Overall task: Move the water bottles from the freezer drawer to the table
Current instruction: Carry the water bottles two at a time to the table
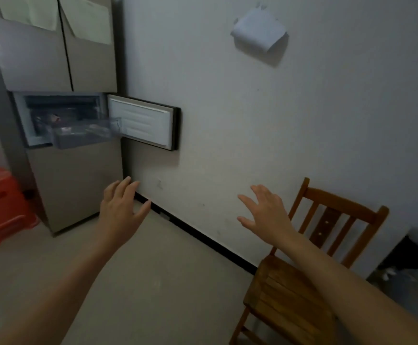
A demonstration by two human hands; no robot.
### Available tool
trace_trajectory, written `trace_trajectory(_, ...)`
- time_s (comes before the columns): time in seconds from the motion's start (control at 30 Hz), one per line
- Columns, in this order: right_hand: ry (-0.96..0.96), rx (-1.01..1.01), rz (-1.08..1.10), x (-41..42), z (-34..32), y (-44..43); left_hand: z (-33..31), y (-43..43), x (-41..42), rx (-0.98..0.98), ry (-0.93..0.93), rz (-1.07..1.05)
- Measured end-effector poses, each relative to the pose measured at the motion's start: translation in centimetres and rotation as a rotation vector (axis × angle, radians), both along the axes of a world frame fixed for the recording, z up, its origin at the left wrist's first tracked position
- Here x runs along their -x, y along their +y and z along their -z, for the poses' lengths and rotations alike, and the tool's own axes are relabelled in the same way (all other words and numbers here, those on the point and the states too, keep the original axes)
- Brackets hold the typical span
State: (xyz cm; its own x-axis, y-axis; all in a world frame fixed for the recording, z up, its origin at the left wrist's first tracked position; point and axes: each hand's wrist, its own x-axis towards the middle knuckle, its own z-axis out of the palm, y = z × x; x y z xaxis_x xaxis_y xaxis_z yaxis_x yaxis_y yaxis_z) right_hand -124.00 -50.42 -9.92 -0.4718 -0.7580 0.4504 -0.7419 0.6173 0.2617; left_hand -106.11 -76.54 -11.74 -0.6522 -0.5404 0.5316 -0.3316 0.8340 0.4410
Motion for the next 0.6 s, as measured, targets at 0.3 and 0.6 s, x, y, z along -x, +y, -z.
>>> trace_trajectory(0.3, 0.058, 0.008, -0.104, 13.0, 1.5, -5.7, 1.2, -3.3, 11.7, 0.018, -0.053, -0.026)
trace_trajectory(0.6, 0.154, 0.124, -0.302, 28.8, 0.9, -13.7, -0.8, -8.5, 24.0, 0.175, -0.071, -0.107)
